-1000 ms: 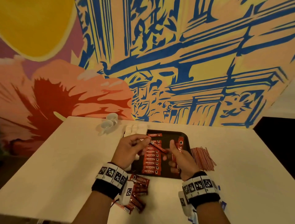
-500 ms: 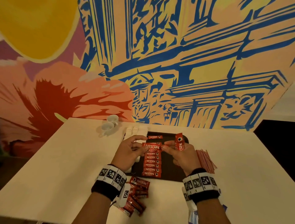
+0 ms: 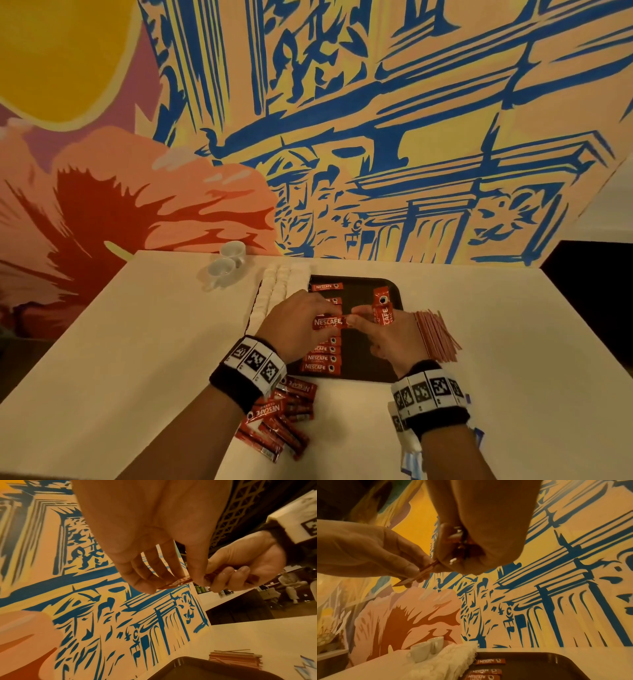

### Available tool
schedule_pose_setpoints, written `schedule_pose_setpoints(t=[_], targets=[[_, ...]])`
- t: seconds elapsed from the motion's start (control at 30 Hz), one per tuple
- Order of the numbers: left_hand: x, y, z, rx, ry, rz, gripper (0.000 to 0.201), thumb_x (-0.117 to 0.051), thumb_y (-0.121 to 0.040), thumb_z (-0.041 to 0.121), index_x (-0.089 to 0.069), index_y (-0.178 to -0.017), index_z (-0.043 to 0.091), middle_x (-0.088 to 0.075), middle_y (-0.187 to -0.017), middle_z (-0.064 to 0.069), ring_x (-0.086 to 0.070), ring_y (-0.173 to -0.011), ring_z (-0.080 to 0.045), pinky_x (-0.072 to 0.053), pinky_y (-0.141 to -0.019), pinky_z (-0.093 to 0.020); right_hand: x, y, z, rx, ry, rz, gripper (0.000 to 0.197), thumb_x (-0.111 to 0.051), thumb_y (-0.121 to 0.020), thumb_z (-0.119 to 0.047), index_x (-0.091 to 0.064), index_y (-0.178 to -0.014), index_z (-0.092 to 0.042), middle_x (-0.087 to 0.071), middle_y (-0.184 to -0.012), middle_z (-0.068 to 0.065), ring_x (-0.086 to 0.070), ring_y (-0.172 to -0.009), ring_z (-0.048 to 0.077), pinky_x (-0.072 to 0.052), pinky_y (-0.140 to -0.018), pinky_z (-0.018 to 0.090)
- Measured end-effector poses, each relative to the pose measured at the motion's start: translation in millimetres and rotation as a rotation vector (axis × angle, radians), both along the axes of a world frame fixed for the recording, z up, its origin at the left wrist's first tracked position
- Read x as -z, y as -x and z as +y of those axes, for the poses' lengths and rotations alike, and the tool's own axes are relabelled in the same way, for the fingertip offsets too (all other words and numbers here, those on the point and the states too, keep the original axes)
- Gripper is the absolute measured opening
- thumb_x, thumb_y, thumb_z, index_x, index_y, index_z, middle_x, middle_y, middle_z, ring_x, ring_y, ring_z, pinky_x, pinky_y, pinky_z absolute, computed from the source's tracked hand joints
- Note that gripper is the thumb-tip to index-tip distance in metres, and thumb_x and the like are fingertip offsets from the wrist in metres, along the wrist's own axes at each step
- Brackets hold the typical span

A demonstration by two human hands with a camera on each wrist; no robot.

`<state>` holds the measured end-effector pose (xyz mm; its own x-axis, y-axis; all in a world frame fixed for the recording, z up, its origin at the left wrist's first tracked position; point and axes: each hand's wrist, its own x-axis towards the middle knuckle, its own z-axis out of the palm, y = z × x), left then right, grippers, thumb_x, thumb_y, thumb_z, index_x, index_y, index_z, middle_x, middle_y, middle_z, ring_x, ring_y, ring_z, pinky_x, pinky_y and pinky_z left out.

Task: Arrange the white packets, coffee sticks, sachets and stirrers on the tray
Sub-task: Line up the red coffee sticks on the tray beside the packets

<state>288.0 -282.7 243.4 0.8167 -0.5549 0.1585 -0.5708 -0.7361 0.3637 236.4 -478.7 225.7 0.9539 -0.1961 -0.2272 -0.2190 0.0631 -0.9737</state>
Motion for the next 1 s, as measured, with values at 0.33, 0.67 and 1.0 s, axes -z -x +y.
schedule_pose_setpoints(t=[0.33,0.67,1.0], targets=[[18,-76,-5,-0.164,-0.022,0.222,0.031,-0.071,-0.088,0.045,-0.068,-0.117,0.034,-0.063,-0.107,0.015,-0.059,-0.099,-0.009,-0.048,-0.087,-0.03,26,-14,-19,0.166,-0.027,0.221,0.039,-0.068,-0.091,-0.052,-0.051,-0.074,-0.021,-0.04,-0.054,-0.006,-0.034,-0.044,0.009,-0.029,-0.041,0.02],[66,-198,-49,-0.321,-0.107,0.335,0.021,-0.074,-0.087,0.036,-0.07,-0.105,0.026,-0.069,-0.108,0.003,-0.063,-0.098,-0.019,-0.047,-0.08,-0.029,46,-40,-36,0.17,-0.148,0.345,0.077,-0.048,-0.065,-0.097,-0.055,-0.074,-0.021,-0.039,-0.056,-0.003,-0.034,-0.047,0.013,-0.027,-0.045,0.026],[152,-233,-91,-0.2,-0.45,0.281,0.02,-0.067,-0.087,0.019,-0.067,-0.106,0.014,-0.07,-0.109,-0.009,-0.066,-0.102,-0.032,-0.057,-0.087,-0.041,68,-59,-51,0.177,-0.183,0.395,0.06,-0.049,-0.09,-0.075,-0.058,-0.079,-0.016,-0.043,-0.058,0.0,-0.038,-0.05,0.014,-0.028,-0.048,0.027]])
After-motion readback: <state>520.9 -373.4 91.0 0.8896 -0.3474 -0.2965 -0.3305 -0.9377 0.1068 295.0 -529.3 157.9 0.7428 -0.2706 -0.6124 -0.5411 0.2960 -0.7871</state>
